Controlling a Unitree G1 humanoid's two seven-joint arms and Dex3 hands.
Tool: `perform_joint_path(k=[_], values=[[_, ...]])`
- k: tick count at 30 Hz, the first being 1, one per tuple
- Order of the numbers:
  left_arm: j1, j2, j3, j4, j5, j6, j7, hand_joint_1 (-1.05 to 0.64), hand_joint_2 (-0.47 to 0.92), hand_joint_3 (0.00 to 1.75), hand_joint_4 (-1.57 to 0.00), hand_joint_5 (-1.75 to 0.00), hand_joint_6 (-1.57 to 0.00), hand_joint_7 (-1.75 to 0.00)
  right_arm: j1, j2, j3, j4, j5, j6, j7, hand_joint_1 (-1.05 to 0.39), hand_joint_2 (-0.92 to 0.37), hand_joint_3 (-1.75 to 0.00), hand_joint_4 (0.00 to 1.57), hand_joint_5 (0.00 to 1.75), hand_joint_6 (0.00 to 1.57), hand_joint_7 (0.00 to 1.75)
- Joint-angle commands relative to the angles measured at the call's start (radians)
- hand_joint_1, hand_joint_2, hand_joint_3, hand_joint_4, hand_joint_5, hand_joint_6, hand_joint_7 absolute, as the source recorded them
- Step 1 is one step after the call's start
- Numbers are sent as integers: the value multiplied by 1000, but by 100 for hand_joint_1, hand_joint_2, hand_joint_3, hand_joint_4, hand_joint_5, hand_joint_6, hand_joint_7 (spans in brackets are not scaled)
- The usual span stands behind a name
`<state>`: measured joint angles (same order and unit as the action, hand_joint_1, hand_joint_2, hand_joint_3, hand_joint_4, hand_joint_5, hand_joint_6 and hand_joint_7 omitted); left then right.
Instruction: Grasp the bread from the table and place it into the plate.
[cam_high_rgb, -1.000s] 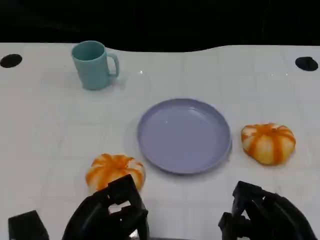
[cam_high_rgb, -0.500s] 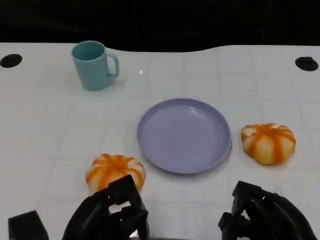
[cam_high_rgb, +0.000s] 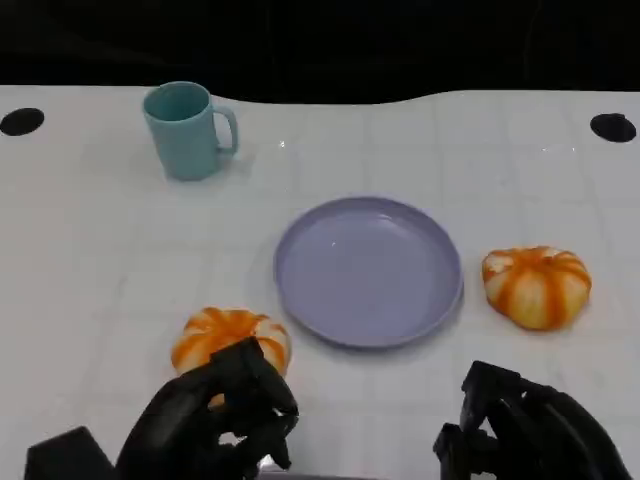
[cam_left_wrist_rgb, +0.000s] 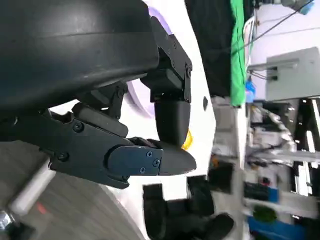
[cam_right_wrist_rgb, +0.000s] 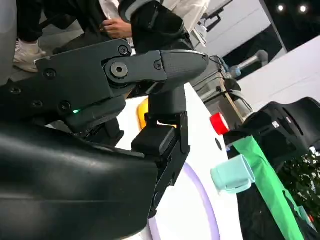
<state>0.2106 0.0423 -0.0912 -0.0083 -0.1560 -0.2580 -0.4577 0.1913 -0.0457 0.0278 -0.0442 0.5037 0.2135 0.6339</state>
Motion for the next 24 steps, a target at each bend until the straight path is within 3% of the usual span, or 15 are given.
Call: perform_joint_path(k=[1, 2, 4, 7, 15, 24], values=[[-9, 38, 6, -35, 116, -44, 82, -58, 92, 28, -49, -153, -53, -85, -8, -3, -5, -2, 1, -4, -9, -74, -92, -22, 90, 159, 80, 138], [-11, 50, 5, -47, 163, -49, 107, -58, 92, 28, -49, -145, -54, -74, -9, -2, -5, 1, 1, -5, -8, -74, -92, -22, 90, 159, 81, 138], [-6, 70, -1, -103, 255, -5, 151, -53, 92, 20, -51, -118, -56, -37, -10, -2, -5, 0, 3, -2, -10, -74, -92, -21, 91, 159, 80, 138], [4, 97, -13, -199, 379, 82, 194, -49, 92, 8, -47, -97, -60, -14, -11, -2, -6, 2, 8, 3, -6, -73, -92, -20, 90, 159, 80, 137], [6, 183, -53, -348, 722, 152, 276, -48, 89, 0, -52, -37, -58, 0, -12, -4, -5, 0, 2, -7, -4, -73, -92, -22, 90, 159, 80, 137], [-11, 244, -104, -437, 1028, 222, 273, -50, 84, 0, -45, -26, -43, 0, -11, -5, -7, -2, 3, -8, -3, -73, -92, -23, 90, 160, 80, 137]])
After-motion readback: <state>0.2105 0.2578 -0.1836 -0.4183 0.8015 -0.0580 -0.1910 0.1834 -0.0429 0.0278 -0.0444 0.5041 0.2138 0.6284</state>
